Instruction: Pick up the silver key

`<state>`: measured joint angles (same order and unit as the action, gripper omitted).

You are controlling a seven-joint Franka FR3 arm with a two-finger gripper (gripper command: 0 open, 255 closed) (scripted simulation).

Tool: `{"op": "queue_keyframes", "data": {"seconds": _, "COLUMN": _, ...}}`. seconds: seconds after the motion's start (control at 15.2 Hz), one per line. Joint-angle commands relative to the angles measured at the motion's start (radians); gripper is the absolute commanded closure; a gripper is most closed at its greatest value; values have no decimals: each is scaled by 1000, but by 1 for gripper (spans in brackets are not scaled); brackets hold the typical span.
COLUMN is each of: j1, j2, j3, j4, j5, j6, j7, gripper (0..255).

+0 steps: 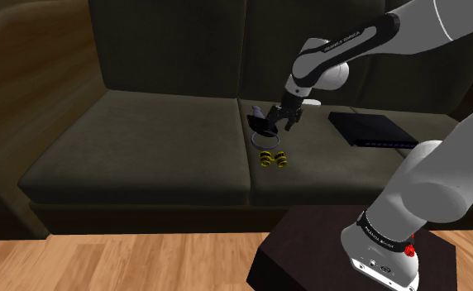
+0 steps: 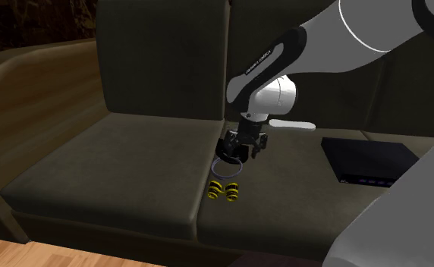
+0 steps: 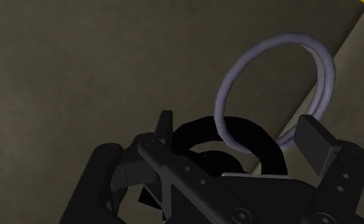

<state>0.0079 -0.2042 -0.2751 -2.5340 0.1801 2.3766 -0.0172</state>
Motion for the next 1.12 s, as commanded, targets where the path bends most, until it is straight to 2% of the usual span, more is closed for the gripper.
{"op": "queue_keyframes", "data": {"seconds": 0.0, "j1": 4, "j2": 27, "j3": -5, "j4": -6, "j5": 17, "j6": 33, "j7": -16, "gripper": 0}}
{"op": "queue_keyframes", "data": {"seconds": 0.33, "j1": 12, "j2": 67, "j3": -9, "j4": -21, "j5": 46, "j6": 84, "j7": -43, "gripper": 0}}
{"op": "queue_keyframes", "data": {"seconds": 0.4, "j1": 13, "j2": 67, "j3": -8, "j4": -21, "j5": 46, "j6": 84, "j7": -42, "gripper": 255}}
{"op": "queue_keyframes", "data": {"seconds": 1.06, "j1": 10, "j2": 55, "j3": -8, "j4": -18, "j5": 37, "j6": 69, "j7": -35, "gripper": 255}}
